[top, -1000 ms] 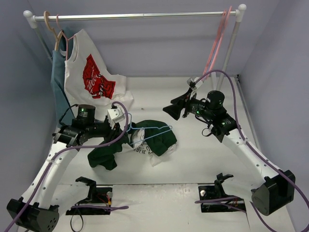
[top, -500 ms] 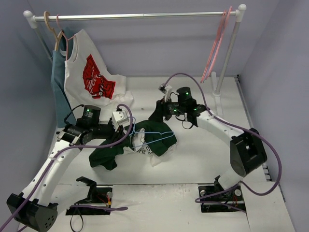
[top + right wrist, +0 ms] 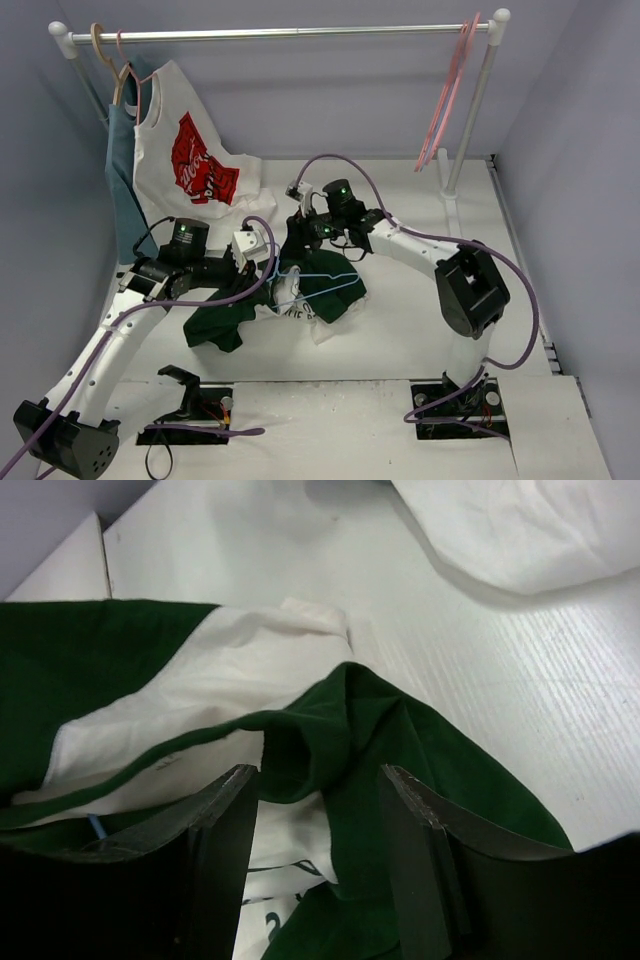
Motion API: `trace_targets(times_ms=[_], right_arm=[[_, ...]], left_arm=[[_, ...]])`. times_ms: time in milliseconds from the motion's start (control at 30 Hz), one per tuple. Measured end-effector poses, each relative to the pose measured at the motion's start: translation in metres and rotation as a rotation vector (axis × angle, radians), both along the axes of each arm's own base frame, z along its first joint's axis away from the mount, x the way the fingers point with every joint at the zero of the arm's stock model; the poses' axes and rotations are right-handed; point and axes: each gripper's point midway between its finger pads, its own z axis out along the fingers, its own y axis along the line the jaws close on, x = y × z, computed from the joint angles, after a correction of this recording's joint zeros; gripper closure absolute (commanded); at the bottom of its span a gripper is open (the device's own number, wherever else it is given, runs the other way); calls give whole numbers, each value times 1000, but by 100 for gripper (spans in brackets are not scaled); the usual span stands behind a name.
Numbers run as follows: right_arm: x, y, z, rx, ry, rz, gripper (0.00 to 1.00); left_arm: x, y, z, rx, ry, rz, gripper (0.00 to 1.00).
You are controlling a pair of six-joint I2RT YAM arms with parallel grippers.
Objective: Place the t-shirt on the hanger
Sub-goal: Place tshirt on hanger
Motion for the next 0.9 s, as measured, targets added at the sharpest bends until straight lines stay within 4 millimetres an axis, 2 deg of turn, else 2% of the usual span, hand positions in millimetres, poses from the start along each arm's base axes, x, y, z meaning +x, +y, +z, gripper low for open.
trace_targets(times_ms=[167, 267, 400, 500, 600, 633, 733, 900], right_arm=[[-4, 5, -25, -37, 39, 29, 49], [-5, 11, -32, -44, 44, 48, 50], [-8, 20, -29, -34, 33, 79, 51], [-8, 28, -25, -23, 20, 96, 58], [-6, 33, -24, -19, 10, 107, 75], [-6, 34, -26, -21, 9, 110, 83], [-6, 33, -34, -39, 20, 112, 98], [-1, 25, -43, -68, 34, 82, 100]], left_arm=[[0, 0, 1, 2, 0, 1, 100], [0, 0, 2, 1, -1, 1, 100], [0, 0, 2, 1, -2, 1, 100], [0, 0, 2, 1, -2, 1, 100], [0, 0, 2, 1, -2, 1, 100], [0, 0, 2, 1, -3, 1, 100], [0, 1, 2, 5, -7, 3, 100], [1, 5, 6, 17, -41, 24, 100]])
